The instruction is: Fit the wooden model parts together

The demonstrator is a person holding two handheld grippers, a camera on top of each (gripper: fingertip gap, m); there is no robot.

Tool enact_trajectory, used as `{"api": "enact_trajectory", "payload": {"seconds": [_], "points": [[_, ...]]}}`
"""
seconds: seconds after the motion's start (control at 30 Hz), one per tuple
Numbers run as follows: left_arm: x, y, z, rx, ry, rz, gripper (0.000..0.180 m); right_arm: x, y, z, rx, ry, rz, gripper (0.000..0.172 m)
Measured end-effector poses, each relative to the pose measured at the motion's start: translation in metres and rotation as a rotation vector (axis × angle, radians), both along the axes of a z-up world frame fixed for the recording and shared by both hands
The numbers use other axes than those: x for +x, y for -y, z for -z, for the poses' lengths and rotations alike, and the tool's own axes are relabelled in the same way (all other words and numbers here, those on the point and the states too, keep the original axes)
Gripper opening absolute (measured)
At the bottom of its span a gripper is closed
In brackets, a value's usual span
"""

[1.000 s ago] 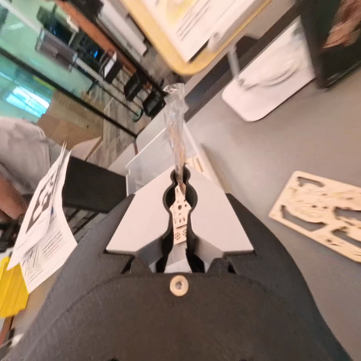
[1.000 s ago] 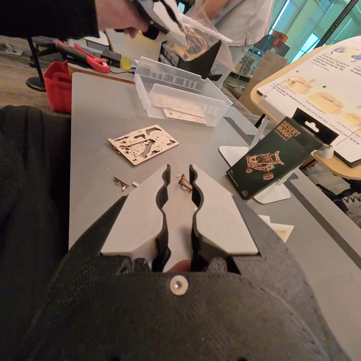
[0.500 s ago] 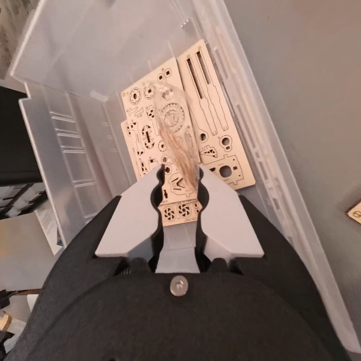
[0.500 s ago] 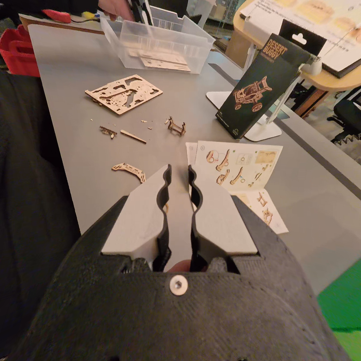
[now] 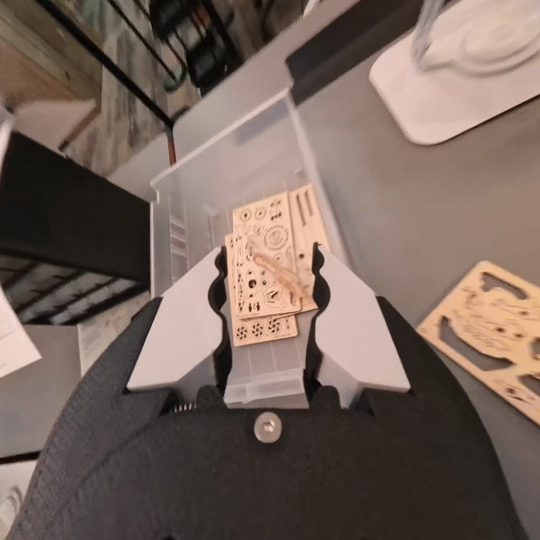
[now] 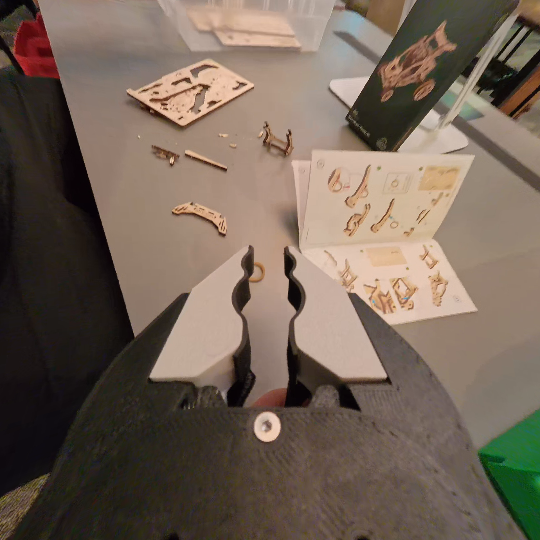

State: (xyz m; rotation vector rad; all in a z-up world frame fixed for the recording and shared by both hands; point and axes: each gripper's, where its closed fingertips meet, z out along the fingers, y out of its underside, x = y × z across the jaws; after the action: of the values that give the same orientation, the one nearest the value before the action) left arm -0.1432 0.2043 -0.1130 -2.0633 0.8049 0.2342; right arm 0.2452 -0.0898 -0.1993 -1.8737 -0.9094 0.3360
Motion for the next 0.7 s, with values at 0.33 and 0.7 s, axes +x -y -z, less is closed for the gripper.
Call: {"api": "enact_trajectory", "payload": {"seconds": [0.33, 0.7], "points": [[0.203, 0.130, 0.043, -0.153, 0.110, 0.534, 0.052, -0.009, -0.008, 0.011, -0.034, 0.009, -0.025, 0.016], [0.253, 0.156, 0.118, -0.266, 0.048, 0.663, 0.041, -0.009, -0.009, 0.016, -0.047, 0.001, -0.016, 0.015]]}}
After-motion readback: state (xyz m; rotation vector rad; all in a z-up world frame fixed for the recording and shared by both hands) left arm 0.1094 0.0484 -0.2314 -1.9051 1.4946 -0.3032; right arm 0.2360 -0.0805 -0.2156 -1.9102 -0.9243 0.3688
